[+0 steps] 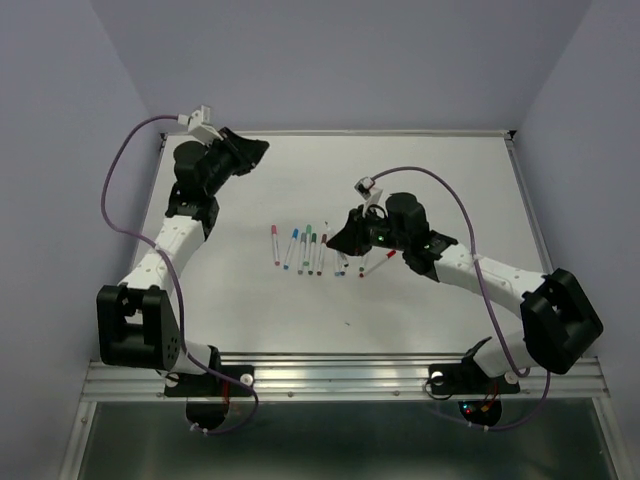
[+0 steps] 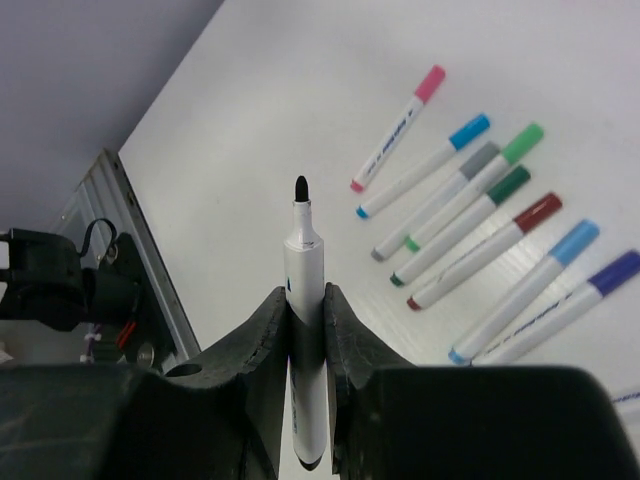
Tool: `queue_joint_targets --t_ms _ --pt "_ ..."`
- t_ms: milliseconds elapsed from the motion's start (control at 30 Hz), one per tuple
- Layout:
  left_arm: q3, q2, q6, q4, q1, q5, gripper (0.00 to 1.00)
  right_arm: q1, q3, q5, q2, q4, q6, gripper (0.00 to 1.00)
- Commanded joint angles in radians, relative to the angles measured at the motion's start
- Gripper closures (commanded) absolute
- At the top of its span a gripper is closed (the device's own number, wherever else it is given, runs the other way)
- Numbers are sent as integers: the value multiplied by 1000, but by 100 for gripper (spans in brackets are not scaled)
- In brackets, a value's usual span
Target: Open the pen caps
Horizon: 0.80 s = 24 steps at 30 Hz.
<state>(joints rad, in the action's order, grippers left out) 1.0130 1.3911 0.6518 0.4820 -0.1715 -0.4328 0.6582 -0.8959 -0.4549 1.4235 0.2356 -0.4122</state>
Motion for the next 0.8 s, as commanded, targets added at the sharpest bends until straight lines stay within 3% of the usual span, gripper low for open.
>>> queue_joint_targets --t_ms 0,67,167,333,467,633,767 --pt "105 12 -24 37 58 48 100 12 69 -22 -64 31 -54 99" --pt "121 19 -27 33 69 42 100 12 89 -1 -87 19 -57 99" --pt "146 39 -59 -38 78 74 100 12 92 167 -118 -31 -65 99" --pt "237 137 -153 -394 82 273 100 -48 -27 428 -71 -258 -88 99" --pt "330 259 -210 -577 87 387 100 -161 -104 479 4 -366 -114 99" --pt "415 430 -268 -720 86 422 99 -250 -205 637 120 -504 -59 99" --pt "536 549 -284 -819 86 571 98 -310 -268 748 219 -538 -17 99"
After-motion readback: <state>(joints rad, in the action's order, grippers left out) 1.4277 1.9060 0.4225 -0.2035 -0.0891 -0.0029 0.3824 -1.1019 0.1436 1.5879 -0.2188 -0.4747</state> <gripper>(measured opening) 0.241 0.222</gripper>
